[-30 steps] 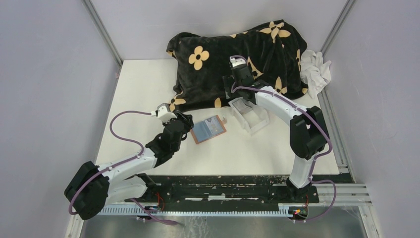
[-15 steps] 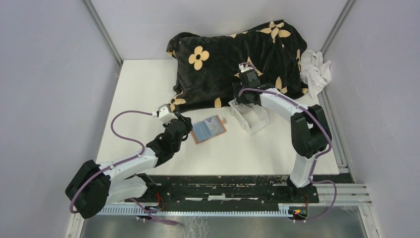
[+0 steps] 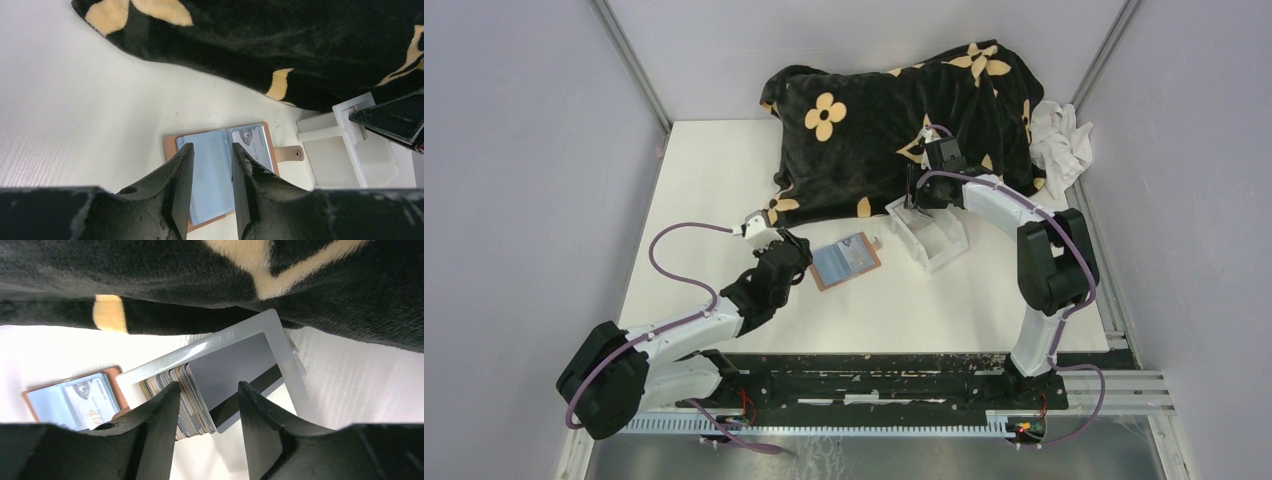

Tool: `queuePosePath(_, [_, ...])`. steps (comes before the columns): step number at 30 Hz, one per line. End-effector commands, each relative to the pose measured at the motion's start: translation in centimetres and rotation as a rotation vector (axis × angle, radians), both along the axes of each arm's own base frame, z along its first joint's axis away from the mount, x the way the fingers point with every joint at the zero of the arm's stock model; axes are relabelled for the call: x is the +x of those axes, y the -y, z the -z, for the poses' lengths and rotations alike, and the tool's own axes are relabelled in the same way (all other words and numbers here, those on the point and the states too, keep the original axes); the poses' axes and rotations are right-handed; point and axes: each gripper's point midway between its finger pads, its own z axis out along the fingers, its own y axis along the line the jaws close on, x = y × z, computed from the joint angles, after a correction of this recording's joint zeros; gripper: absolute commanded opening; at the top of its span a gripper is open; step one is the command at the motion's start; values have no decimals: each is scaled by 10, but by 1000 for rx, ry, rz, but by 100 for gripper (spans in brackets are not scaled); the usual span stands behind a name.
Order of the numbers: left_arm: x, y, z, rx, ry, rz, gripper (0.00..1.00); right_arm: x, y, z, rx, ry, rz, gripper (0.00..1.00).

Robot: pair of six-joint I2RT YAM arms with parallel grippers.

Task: Put the credit cards into the card holder
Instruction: Pick up the credit card from the storage box.

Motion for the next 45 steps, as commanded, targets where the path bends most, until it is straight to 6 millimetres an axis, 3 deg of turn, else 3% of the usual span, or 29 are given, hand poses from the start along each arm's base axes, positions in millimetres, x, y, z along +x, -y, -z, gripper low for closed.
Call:
queuePosePath(1, [8,4,-15,5,34,-3,40,-4,-8,6,102,-43,-13,50])
queuePosePath(6, [10,7,-15,5,34,3,40,-7,-11,6,146,-59,-15,37])
queuePosePath(29, [14,14,-8,1,17,11,40,-12,-23,-40,204,17,-24,34])
queuePosePath(45, [11,13,-12,-18,31,17,40,-23,-20,-56,72,59,-31,20])
